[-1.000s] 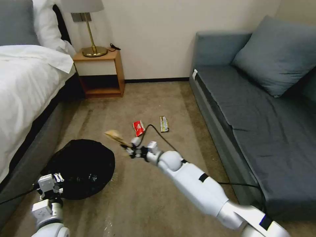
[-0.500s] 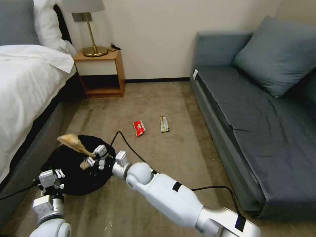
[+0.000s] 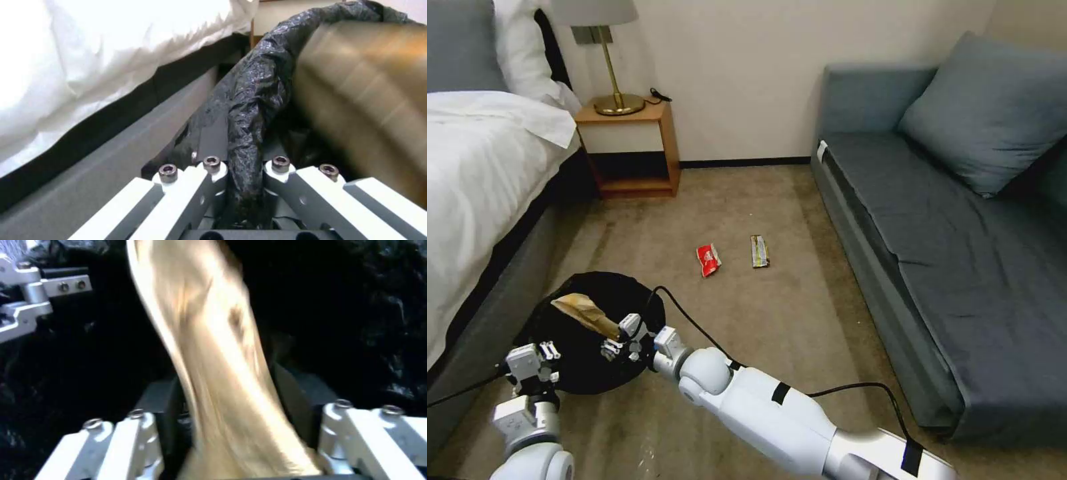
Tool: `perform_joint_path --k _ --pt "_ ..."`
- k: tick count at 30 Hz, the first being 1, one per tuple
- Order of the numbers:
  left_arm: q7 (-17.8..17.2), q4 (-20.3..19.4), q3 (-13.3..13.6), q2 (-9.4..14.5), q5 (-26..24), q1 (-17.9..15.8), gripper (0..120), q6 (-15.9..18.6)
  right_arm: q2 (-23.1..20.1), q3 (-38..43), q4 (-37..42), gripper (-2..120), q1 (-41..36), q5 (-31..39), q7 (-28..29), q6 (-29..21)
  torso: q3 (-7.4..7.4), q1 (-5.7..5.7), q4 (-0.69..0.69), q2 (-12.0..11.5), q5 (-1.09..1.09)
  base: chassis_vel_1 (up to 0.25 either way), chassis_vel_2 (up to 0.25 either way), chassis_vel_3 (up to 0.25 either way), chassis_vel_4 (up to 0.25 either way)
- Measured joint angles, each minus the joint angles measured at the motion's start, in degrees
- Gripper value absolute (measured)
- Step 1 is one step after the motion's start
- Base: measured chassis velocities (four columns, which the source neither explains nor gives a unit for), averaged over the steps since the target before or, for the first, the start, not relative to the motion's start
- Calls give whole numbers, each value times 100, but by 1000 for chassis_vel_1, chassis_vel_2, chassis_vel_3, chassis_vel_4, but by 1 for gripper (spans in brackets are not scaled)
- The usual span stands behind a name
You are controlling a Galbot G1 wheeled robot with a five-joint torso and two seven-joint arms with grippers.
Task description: Pick up the trash bin, then pick up the garbage on the floor and place it into the trash bin.
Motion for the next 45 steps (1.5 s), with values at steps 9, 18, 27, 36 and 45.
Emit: perform_joint_path --k 9,18,27,36,45 --pt "4 -12 -21 -70 6 54 5 -61 -6 5 124 88 -101 -163 63 101 0 0 0 0 0 0 0 0 0" --pt "-19 89 -79 27 -53 83 5 -180 -234 639 1119 100 -219 548 398 353 0 0 1 0 1 0 0 0 0" --pt "-71 232 -88 123 -58 98 5 -300 -949 1445 1583 100 -716 584 607 227 0 0 0 0 2 0 0 0 0" --pt "-118 306 -35 83 41 32 5 -342 -1200 2386 812 100 -1222 -84 853 -206 0 0 -1 0 2 0 0 0 0" --pt "-123 318 -32 95 65 37 5 -356 -1234 2767 562 100 -1285 34 844 -236 0 0 0 0 2 0 0 0 0"
